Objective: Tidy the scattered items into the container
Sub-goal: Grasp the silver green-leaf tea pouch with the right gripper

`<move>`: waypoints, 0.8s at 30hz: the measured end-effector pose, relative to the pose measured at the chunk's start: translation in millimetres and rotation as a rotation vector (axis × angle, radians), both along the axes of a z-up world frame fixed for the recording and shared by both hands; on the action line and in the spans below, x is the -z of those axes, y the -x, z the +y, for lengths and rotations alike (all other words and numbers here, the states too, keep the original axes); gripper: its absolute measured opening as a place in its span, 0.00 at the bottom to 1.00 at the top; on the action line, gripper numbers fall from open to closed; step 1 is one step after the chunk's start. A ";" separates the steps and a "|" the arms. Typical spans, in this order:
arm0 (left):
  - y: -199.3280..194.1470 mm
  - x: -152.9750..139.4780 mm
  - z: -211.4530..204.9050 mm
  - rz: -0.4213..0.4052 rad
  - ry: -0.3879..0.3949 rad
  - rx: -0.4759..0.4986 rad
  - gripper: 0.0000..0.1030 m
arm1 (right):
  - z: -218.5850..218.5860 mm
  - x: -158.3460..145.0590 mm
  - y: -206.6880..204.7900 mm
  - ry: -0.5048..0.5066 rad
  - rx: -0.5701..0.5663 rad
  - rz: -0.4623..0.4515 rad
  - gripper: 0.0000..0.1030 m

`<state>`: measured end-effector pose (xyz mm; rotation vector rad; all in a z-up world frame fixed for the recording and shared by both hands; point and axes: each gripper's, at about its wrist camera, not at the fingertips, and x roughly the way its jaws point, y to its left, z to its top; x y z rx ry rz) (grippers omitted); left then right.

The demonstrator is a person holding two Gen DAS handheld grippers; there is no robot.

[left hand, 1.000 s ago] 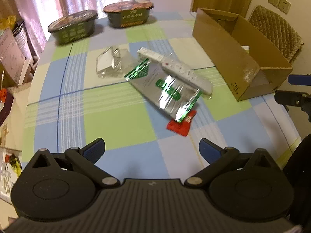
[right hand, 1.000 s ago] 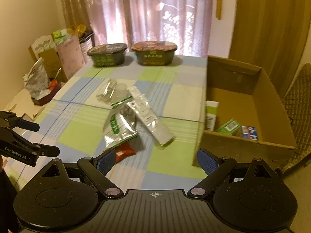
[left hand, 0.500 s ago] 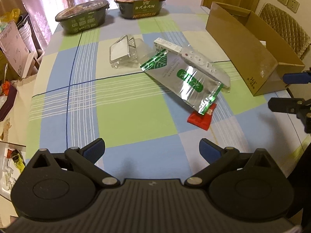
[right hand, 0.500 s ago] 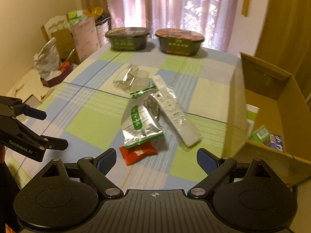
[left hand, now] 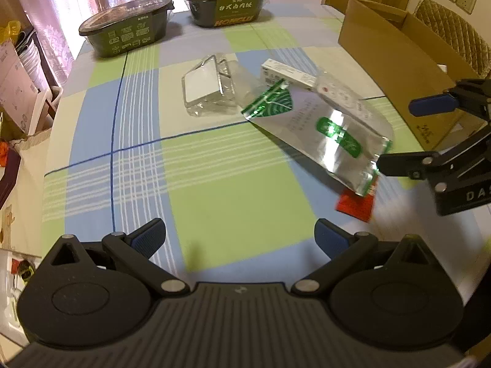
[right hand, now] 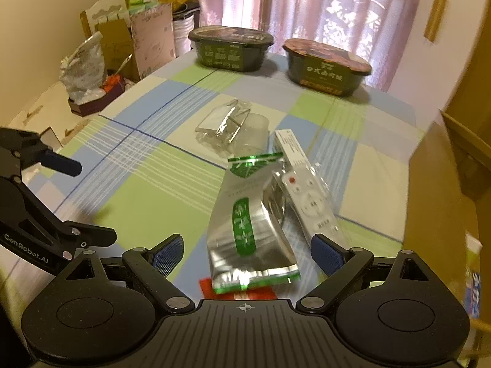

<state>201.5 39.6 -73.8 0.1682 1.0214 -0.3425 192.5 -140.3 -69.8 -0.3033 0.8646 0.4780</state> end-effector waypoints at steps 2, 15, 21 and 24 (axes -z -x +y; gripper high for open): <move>-9.8 4.7 4.2 -0.001 0.001 0.000 0.98 | 9.4 7.5 -7.8 0.018 -0.018 -0.010 0.92; -62.1 41.6 19.5 -0.009 -0.064 0.040 0.98 | 45.0 45.0 -54.2 0.141 -0.079 0.040 0.92; -79.6 45.5 22.7 -0.007 -0.049 0.057 0.98 | 53.8 57.8 -61.0 0.197 -0.098 0.043 0.92; -86.2 46.1 26.5 0.002 -0.022 0.042 0.98 | 57.4 66.0 -63.6 0.234 -0.108 0.046 0.71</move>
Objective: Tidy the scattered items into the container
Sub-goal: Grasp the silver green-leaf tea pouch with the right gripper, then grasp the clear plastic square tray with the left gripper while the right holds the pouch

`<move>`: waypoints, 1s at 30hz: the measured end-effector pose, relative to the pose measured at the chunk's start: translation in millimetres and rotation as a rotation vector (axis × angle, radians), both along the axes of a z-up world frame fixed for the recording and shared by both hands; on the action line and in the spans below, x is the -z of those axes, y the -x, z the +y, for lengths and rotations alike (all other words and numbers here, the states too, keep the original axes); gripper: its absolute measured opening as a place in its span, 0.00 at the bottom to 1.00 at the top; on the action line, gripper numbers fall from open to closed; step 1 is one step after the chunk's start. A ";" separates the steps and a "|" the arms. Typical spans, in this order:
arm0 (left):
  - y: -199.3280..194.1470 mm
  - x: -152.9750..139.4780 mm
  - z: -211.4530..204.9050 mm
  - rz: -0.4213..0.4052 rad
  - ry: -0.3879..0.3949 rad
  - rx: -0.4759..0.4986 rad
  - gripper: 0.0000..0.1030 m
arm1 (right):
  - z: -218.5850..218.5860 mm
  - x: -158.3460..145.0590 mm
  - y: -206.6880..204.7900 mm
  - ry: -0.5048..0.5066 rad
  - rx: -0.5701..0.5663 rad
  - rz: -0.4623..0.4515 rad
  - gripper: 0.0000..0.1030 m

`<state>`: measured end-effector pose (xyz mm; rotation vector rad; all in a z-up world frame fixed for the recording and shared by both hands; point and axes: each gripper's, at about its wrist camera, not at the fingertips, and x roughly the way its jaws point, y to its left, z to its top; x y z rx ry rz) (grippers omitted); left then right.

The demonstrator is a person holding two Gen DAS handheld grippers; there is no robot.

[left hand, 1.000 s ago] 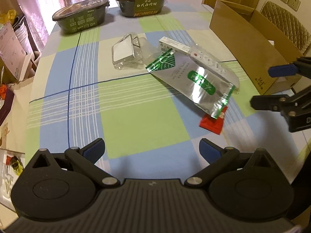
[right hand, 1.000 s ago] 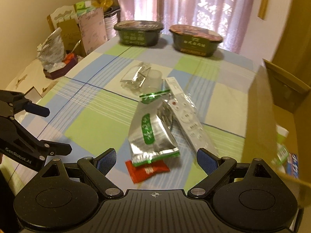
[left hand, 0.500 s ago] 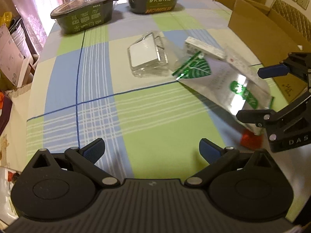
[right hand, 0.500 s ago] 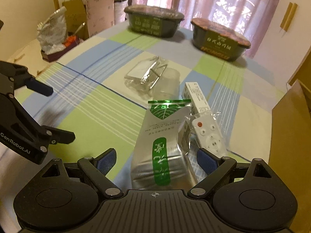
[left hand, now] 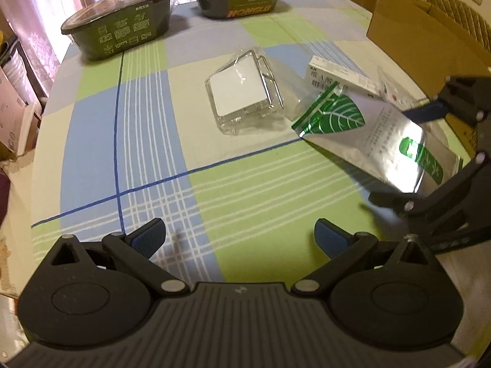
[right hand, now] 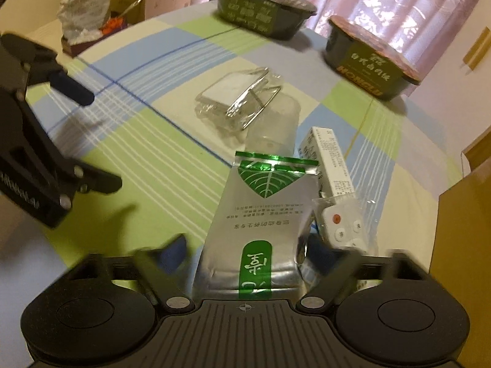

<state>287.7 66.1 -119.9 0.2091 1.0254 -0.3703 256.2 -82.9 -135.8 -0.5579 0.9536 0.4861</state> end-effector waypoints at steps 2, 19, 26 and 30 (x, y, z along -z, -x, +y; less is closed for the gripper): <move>-2.5 1.2 1.6 0.000 -0.001 -0.007 0.98 | 0.2 5.4 -2.2 0.015 0.006 -0.003 0.71; -48.0 -8.3 -11.0 -0.031 0.075 0.012 0.98 | -15.8 -2.5 2.1 -0.038 0.045 0.003 0.48; -97.7 -11.5 -29.6 -0.074 0.098 0.065 0.98 | -25.0 -10.0 4.3 -0.088 0.075 0.016 0.48; -122.9 -4.4 -33.7 -0.058 0.137 0.073 0.96 | -30.8 -13.1 11.1 -0.113 0.093 0.025 0.48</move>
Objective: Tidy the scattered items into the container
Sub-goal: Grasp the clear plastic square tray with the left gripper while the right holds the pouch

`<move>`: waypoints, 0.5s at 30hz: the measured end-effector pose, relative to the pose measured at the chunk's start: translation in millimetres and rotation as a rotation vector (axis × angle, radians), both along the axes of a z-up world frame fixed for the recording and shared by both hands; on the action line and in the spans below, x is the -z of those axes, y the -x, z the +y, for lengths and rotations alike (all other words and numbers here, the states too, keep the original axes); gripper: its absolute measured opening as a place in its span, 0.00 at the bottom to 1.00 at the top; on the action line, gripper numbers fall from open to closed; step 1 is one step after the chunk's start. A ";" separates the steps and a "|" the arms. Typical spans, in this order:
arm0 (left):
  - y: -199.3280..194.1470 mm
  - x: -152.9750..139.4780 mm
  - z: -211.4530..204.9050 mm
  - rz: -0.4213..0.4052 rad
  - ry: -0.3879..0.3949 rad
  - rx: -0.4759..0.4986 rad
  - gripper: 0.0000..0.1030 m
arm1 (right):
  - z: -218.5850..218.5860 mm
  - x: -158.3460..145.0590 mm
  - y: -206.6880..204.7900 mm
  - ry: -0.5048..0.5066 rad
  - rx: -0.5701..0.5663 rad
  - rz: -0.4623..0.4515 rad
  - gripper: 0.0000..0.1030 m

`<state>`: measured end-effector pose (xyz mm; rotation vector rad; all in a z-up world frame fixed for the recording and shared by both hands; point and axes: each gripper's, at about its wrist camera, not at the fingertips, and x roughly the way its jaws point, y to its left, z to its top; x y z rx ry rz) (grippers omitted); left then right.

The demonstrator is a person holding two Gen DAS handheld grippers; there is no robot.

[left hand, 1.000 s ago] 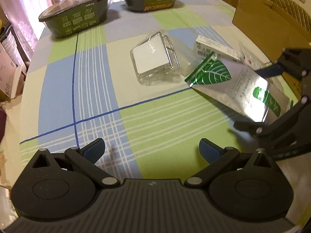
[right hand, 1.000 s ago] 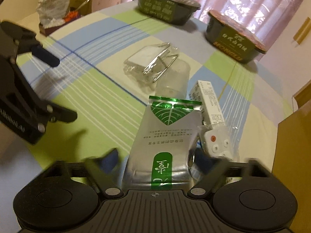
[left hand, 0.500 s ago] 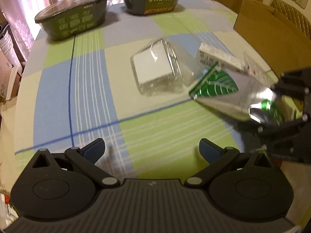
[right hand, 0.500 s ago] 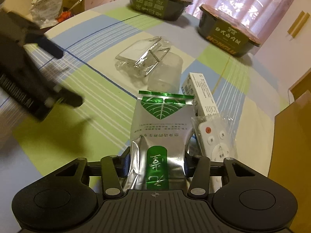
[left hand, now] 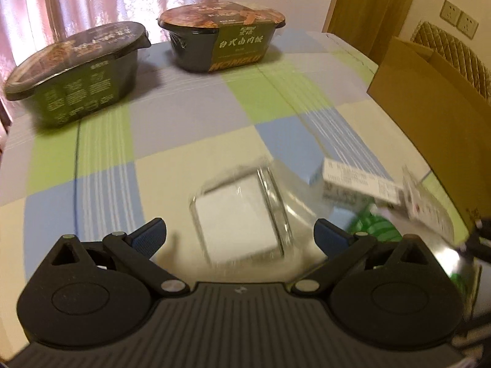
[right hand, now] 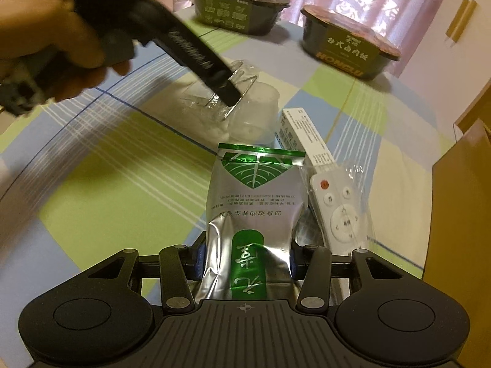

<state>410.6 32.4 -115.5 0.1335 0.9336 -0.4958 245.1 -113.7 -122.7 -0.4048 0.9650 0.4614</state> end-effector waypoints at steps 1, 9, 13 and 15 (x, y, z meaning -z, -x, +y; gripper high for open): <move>-5.6 2.9 0.0 0.014 0.016 -0.004 0.92 | -1.5 -0.6 1.6 -0.005 0.005 0.002 0.48; -3.0 4.4 4.9 0.037 0.038 -0.035 0.63 | -6.4 -2.4 9.4 -0.023 0.027 0.010 0.48; 25.4 -2.7 8.3 0.050 -0.030 0.013 0.62 | -5.2 -6.7 15.8 -0.037 0.023 0.011 0.48; 48.6 -6.2 10.0 0.053 -0.069 0.047 0.62 | -5.8 -11.8 23.1 -0.042 0.016 0.009 0.48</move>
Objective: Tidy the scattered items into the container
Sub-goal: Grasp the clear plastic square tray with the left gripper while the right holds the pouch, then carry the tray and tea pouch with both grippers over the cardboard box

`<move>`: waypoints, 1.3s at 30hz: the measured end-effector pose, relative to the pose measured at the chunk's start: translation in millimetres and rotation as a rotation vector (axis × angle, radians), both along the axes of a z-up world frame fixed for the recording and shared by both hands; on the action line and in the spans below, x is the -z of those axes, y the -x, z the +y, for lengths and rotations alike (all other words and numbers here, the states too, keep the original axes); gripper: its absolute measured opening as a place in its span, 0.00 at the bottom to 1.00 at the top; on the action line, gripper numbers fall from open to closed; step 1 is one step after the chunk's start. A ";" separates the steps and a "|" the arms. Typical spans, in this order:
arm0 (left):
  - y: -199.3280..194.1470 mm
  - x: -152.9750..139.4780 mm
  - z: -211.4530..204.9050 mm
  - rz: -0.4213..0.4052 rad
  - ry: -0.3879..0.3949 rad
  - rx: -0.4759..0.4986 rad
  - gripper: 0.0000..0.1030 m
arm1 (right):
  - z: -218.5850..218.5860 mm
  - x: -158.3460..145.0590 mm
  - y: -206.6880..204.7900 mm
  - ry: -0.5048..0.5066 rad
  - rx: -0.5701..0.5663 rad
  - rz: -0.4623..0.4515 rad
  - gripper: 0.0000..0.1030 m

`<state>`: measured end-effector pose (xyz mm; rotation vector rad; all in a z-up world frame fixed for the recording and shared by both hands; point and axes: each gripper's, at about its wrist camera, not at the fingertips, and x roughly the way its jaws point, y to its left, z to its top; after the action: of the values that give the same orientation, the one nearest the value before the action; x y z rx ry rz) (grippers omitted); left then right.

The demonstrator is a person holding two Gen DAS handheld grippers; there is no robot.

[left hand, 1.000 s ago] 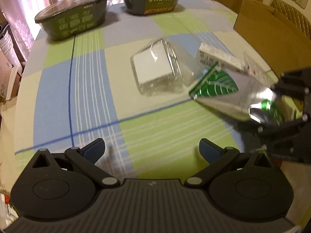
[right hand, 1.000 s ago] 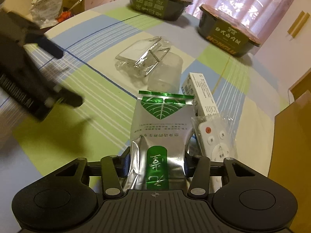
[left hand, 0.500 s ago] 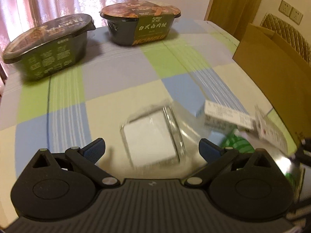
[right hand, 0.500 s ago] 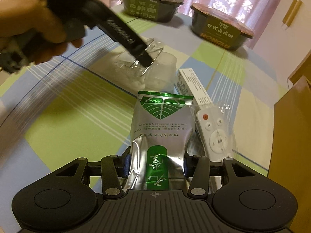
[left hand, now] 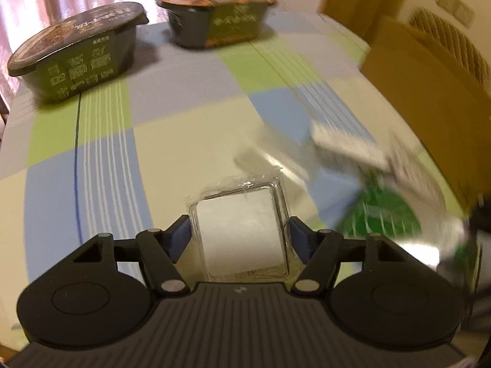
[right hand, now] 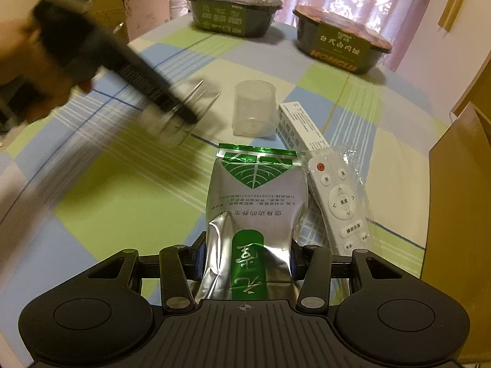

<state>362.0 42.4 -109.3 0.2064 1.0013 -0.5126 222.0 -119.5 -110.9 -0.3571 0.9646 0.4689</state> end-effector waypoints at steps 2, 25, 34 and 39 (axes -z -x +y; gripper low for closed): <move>28.3 -3.2 1.9 0.017 -0.032 0.046 0.62 | -2.4 -5.6 8.9 -0.008 -0.007 -0.001 0.48; 115.9 13.7 -22.8 0.041 -0.203 0.055 0.73 | -60.7 -11.0 75.2 -0.019 0.135 0.060 0.48; 128.4 4.1 -31.4 0.060 -0.254 0.162 0.55 | -65.0 -14.0 80.0 -0.044 0.145 0.060 0.48; 140.5 -21.6 -30.8 0.058 -0.249 0.182 0.55 | -66.1 -26.1 89.0 -0.075 0.151 0.034 0.48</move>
<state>221.5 11.5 -87.7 0.5105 1.1086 -0.5609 133.0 -185.5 -84.8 -0.2071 0.9968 0.3731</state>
